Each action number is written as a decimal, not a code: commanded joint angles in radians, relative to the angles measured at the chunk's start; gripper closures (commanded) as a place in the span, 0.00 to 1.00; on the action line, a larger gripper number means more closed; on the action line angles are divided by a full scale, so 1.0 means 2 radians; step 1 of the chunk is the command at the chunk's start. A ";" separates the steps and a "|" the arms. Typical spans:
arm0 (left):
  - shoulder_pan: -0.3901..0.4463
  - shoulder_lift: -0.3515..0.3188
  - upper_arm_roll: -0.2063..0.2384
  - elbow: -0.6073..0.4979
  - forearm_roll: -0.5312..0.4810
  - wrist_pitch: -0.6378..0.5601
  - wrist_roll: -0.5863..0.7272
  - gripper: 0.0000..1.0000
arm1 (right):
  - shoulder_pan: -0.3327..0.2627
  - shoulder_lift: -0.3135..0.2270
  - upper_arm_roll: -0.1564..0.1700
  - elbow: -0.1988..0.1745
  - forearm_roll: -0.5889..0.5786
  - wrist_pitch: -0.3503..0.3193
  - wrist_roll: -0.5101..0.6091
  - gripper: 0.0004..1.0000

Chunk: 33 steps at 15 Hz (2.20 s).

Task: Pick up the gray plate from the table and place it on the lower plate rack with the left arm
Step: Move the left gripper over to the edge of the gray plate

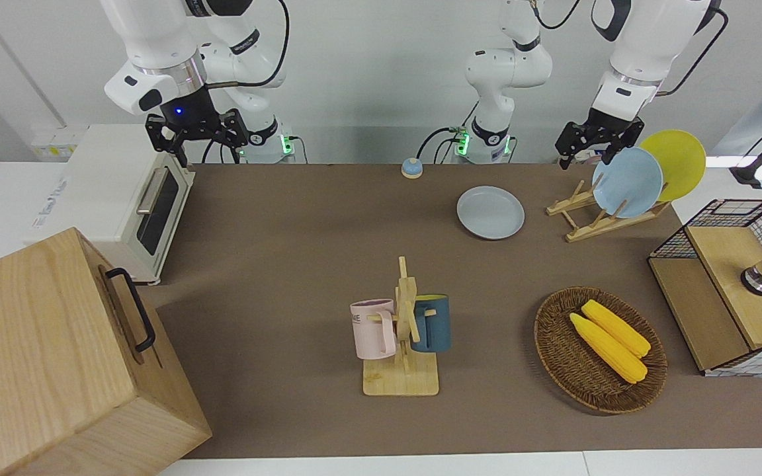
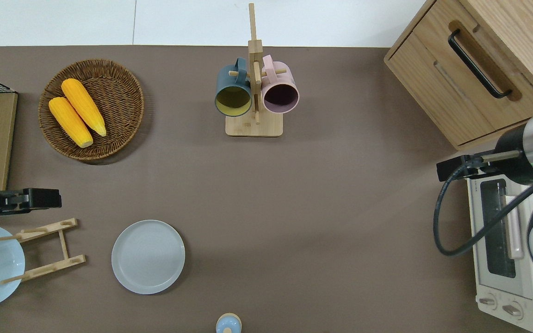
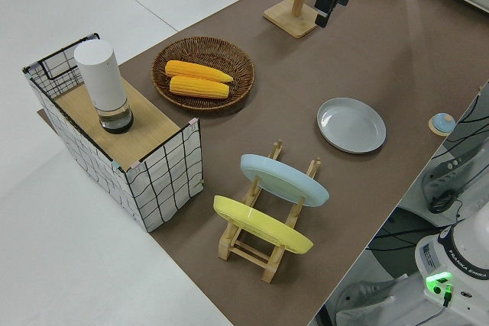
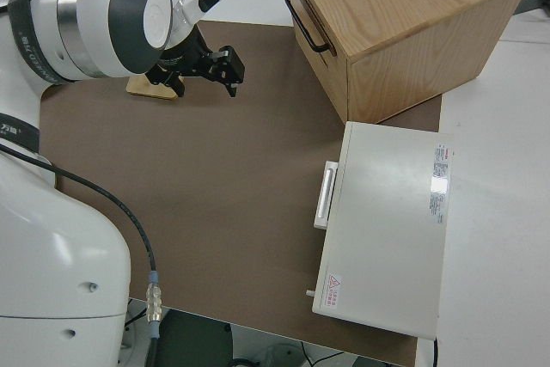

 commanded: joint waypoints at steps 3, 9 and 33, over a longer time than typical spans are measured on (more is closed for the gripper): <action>0.000 0.004 0.013 -0.007 -0.019 -0.007 -0.004 0.01 | -0.013 -0.001 0.012 0.005 -0.001 -0.009 0.007 0.02; -0.001 0.014 0.013 -0.006 -0.018 -0.009 -0.006 0.01 | -0.013 -0.001 0.012 0.005 -0.001 -0.009 0.007 0.02; 0.000 -0.048 0.015 -0.250 0.011 0.180 -0.005 0.01 | -0.013 -0.001 0.012 0.005 -0.001 -0.009 0.007 0.02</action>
